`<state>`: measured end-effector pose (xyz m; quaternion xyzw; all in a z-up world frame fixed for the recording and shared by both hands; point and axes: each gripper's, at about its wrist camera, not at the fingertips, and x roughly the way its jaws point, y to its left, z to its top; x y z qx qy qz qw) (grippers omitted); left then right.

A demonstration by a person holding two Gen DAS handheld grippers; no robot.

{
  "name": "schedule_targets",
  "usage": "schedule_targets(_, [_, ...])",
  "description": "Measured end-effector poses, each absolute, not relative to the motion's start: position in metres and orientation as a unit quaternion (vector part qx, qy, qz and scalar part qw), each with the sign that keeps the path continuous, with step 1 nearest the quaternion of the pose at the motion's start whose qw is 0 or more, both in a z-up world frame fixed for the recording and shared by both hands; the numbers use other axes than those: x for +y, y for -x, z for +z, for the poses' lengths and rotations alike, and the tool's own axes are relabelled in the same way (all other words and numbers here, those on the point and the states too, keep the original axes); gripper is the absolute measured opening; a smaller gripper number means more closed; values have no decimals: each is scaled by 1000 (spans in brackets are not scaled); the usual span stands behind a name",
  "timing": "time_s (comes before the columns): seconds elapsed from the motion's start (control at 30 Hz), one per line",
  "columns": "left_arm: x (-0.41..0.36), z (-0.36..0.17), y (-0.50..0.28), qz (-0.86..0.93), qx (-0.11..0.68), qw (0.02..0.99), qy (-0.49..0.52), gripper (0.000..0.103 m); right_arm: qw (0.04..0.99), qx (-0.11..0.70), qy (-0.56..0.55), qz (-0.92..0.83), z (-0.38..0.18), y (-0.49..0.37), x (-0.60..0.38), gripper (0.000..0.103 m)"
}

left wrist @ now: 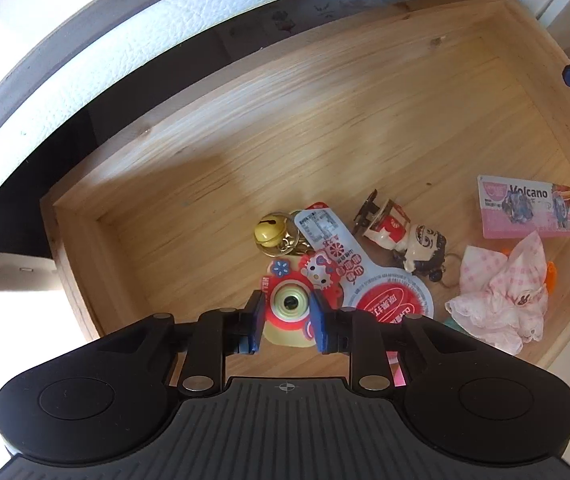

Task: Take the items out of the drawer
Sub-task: 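Reach the left tool into the drawer and grasp the Hello Kitty toy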

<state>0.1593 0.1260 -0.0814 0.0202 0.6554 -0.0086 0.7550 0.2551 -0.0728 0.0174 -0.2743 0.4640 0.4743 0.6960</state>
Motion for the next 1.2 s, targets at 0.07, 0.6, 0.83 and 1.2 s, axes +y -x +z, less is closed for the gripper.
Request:
schedule_targets(0.07, [124, -80, -153, -23, 639, 767, -51, 30, 698, 464, 274, 472, 16, -255, -72, 93])
schedule_targets(0.6, [133, -78, -141, -62, 592, 802, -55, 33, 699, 464, 268, 474, 16, -256, -71, 101])
schedule_targets(0.83, [139, -75, -146, -43, 605, 793, -50, 33, 696, 468, 267, 475, 14, -256, -69, 103])
schedule_targets(1.2, [150, -71, -147, -7, 614, 788, -39, 34, 695, 461, 269, 481, 14, -254, -71, 103])
